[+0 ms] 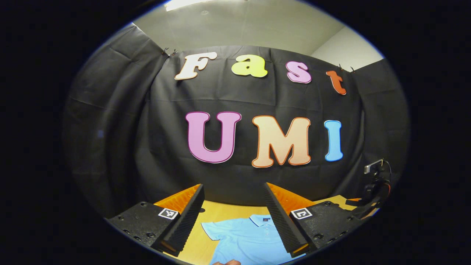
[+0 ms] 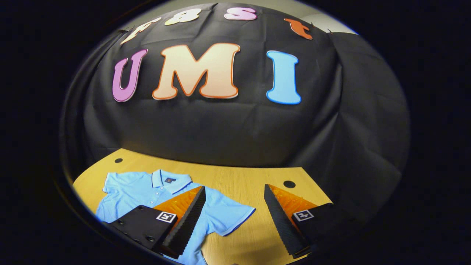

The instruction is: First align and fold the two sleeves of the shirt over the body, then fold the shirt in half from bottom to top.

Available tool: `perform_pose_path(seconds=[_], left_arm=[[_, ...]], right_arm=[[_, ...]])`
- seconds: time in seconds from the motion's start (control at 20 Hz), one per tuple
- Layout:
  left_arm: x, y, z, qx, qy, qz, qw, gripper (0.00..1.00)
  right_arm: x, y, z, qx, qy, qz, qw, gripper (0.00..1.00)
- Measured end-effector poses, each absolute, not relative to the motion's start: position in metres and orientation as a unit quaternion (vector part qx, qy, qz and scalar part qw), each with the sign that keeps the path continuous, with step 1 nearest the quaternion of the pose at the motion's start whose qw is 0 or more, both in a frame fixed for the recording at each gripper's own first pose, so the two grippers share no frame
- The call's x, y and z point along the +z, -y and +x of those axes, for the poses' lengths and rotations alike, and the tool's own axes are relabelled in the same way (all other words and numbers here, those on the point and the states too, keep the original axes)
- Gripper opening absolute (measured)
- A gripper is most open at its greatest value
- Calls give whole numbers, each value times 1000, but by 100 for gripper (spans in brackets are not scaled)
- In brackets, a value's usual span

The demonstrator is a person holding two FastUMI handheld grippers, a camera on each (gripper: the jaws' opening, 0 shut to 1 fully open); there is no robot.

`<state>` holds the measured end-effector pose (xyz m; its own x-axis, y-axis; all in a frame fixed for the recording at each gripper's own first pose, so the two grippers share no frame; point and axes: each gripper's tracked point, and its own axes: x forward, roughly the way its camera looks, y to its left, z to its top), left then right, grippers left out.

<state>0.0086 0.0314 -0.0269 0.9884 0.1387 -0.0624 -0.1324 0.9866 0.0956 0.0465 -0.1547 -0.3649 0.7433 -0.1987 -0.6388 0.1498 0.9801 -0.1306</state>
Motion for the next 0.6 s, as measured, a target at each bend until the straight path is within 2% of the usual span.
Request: perform_pose_path(seconds=[0.6], left_arm=[[-40, -74, 10, 114, -59, 65, 990, 94]], right_arm=[[-501, 173, 17, -95, -484, -40, 869, 100]])
